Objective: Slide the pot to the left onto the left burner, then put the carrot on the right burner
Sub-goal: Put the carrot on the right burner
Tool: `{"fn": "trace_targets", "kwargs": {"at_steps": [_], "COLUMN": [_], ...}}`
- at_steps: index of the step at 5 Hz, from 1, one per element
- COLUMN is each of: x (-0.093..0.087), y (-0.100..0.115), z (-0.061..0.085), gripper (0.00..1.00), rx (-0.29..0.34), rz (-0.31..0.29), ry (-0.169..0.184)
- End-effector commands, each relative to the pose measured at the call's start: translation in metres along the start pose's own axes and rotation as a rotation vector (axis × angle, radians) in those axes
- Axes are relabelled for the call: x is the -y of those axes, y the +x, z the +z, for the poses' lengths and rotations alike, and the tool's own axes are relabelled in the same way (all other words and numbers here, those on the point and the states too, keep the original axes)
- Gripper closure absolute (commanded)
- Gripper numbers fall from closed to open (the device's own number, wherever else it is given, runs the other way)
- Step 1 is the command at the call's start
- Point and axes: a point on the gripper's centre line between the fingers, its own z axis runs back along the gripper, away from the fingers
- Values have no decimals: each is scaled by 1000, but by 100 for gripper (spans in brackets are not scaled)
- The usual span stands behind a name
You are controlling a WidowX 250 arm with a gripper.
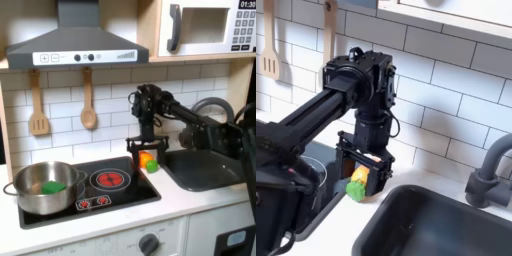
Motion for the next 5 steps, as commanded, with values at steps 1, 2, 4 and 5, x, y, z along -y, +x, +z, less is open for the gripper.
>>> {"fn": "trace_targets", "kwargs": {"at_steps": [1, 2, 4, 5], "x": [-7, -12, -17, -18], "y": [4, 5, 3, 4], "z": [-3, -8, -7, -10], "gripper": [0, 0, 0, 0], "rx": [7, -7, 25, 19], "rz": [56, 150, 293, 300], "ry": [-22, 11, -21, -14]}}
